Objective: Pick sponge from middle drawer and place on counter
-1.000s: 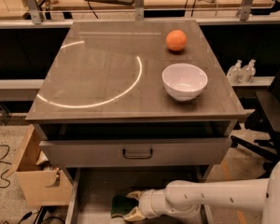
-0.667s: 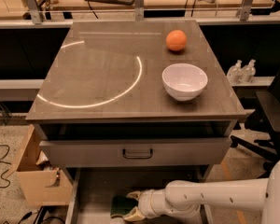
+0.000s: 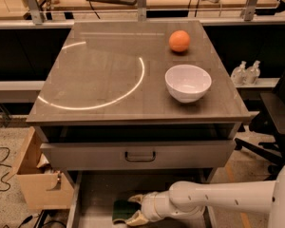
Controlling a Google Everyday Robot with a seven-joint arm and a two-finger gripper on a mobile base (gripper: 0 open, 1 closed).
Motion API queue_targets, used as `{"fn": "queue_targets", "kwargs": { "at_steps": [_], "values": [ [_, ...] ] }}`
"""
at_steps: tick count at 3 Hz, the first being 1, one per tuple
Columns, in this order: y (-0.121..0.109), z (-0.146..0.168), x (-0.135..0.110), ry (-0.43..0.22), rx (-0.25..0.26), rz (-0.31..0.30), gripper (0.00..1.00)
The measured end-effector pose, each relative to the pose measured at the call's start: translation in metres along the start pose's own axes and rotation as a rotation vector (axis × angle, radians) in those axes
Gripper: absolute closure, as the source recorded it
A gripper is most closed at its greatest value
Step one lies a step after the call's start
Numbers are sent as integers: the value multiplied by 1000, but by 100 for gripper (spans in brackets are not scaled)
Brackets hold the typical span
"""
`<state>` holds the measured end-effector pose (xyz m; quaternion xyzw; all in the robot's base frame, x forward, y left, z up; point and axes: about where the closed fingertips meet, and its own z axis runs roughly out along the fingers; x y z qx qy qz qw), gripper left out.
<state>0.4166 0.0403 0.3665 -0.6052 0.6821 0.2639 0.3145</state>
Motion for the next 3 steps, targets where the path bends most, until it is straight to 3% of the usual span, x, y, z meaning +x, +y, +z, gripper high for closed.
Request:
{"fn": "queue_targets", "kwargs": {
  "at_steps": [2, 3],
  "values": [
    [28, -76, -44, -11, -112, -69, 100],
    [47, -130, -71, 22, -89, -96, 100]
  ]
}}
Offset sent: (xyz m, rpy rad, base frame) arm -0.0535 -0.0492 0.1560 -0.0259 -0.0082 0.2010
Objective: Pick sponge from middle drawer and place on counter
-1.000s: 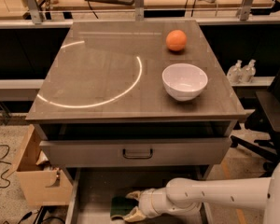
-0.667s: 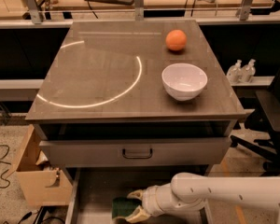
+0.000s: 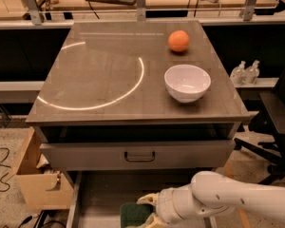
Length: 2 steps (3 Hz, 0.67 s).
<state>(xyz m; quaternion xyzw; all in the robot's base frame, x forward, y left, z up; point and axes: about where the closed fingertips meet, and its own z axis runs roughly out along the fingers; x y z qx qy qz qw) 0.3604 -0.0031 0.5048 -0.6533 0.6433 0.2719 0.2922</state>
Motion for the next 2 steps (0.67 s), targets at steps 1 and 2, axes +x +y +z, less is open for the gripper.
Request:
{"fn": "queue_targets", "kwargs": {
  "at_steps": [1, 2],
  "values": [
    [24, -47, -27, 43, 58, 13, 100],
    [46, -92, -70, 86, 146, 16, 100]
  ]
}}
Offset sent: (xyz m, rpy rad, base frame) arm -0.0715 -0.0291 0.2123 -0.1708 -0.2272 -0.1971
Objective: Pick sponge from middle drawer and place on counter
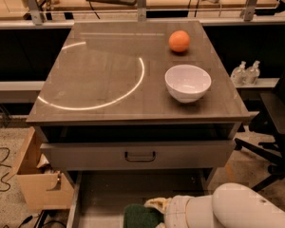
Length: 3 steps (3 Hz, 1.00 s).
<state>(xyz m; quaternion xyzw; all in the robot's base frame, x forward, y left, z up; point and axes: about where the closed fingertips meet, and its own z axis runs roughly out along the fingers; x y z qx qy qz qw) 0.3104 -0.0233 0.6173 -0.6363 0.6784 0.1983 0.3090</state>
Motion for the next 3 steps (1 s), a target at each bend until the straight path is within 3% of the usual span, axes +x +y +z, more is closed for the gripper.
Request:
{"fn": "queue_targets", "kwargs": {
  "at_steps": [1, 3],
  "values": [
    [-2, -57, -58, 21, 113, -30, 100],
    [-55, -111, -138, -61, 220, -54, 100]
  ]
}}
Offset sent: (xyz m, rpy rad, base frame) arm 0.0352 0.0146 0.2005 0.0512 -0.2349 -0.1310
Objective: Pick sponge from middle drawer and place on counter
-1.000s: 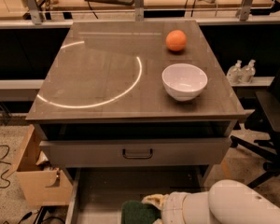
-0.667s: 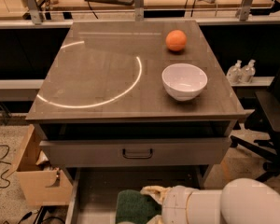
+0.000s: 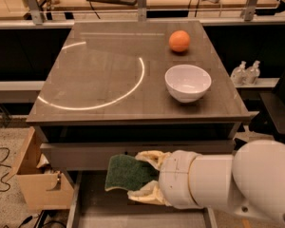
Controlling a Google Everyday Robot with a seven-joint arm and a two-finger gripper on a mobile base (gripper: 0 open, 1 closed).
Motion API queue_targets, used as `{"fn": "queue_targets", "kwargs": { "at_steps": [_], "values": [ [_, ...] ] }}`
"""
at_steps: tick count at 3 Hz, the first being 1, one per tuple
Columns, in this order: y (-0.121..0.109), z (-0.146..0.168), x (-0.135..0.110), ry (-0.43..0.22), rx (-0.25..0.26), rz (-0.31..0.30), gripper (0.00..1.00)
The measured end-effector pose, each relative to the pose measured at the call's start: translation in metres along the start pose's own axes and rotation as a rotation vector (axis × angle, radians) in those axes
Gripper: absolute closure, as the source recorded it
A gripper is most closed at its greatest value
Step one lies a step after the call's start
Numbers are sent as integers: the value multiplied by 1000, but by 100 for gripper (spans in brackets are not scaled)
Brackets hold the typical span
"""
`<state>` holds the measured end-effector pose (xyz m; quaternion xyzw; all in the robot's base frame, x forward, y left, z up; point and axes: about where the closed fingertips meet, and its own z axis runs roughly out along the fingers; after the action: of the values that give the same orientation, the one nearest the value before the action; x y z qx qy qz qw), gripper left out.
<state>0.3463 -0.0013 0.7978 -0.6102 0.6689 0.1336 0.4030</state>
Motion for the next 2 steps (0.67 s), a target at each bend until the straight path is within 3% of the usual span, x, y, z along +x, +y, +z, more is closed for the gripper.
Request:
{"fn": "queue_targets", "kwargs": {
  "at_steps": [2],
  "values": [
    [-61, 16, -60, -120, 123, 29, 100]
  ]
}}
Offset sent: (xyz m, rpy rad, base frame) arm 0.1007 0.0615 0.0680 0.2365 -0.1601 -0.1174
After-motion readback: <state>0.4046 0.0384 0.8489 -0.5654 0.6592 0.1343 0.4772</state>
